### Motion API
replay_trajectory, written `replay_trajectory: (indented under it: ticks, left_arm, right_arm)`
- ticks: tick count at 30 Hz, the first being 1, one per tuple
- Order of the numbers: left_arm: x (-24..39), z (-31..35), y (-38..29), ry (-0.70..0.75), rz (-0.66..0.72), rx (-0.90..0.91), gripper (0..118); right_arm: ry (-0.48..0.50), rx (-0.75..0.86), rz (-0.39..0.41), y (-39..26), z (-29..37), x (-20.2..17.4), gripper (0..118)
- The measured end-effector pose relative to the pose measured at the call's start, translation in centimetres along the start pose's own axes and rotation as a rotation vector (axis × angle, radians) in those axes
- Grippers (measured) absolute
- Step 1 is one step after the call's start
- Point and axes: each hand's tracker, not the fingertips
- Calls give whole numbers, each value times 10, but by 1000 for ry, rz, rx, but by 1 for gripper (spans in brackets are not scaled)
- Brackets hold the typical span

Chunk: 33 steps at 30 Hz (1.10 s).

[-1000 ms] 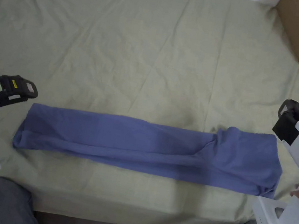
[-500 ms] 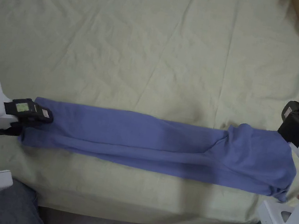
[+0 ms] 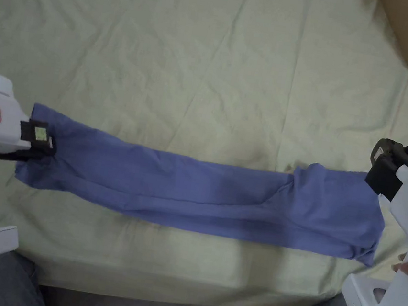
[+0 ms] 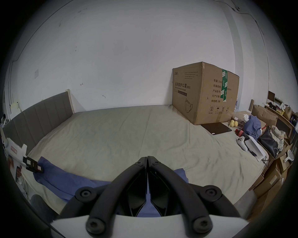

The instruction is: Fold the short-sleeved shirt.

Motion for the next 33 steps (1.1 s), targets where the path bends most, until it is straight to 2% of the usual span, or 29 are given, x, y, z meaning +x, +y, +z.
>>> replay_trajectory:
  ticks: [4, 8, 10, 13, 17, 20, 22, 23, 24, 26, 29, 31, 32, 33]
  left_arm:
    - [67, 32, -3, 5, -213, 51, 5]
    - [124, 30, -5, -151, -242, 17, 5]
    - [157, 13, -13, -177, -286, -18, 5]
    - [197, -30, -29, -99, -385, -77, 5]
    - [228, -90, -52, -78, -332, -182, 5]
    - [247, -123, -73, -53, -371, -203, 7]
    - [255, -137, -84, -33, -385, -205, 27]
    - [258, -141, -88, -49, -377, -200, 50]
    - [259, -140, -89, -95, -360, -198, 69]
    - [261, -134, -87, -182, -325, -210, 91]
    - [254, -107, -76, -323, -276, -142, 92]
    - [248, -87, -66, -298, -299, -64, 90]
    - [244, -77, -62, -299, -295, -20, 78]
    - [240, -68, -57, -292, -296, 20, 61]
  right_arm:
    - [11, 20, -19, -1, 5, 7, 0]
    - [14, 34, -45, -5, 12, 18, 0]
    - [5, 38, -62, -9, 17, 25, 0]
    - [-18, 36, -82, -15, 26, 38, 0]
    - [-65, 32, -127, -24, 38, 57, 0]
    - [-100, 25, -145, -29, 45, 71, 0]
    - [-123, 24, -160, -33, 48, 79, 0]
    - [-130, 21, -168, -34, 50, 83, 0]
    - [-137, 16, -174, -36, 50, 86, 0]
    - [-146, 3, -179, -38, 50, 90, 0]
    - [-144, -12, -179, -40, 47, 90, 0]
    - [-136, -11, -182, -40, 43, 87, 0]
    - [-126, -10, -186, -39, 42, 85, 0]
    - [-115, -9, -187, -39, 41, 83, 0]
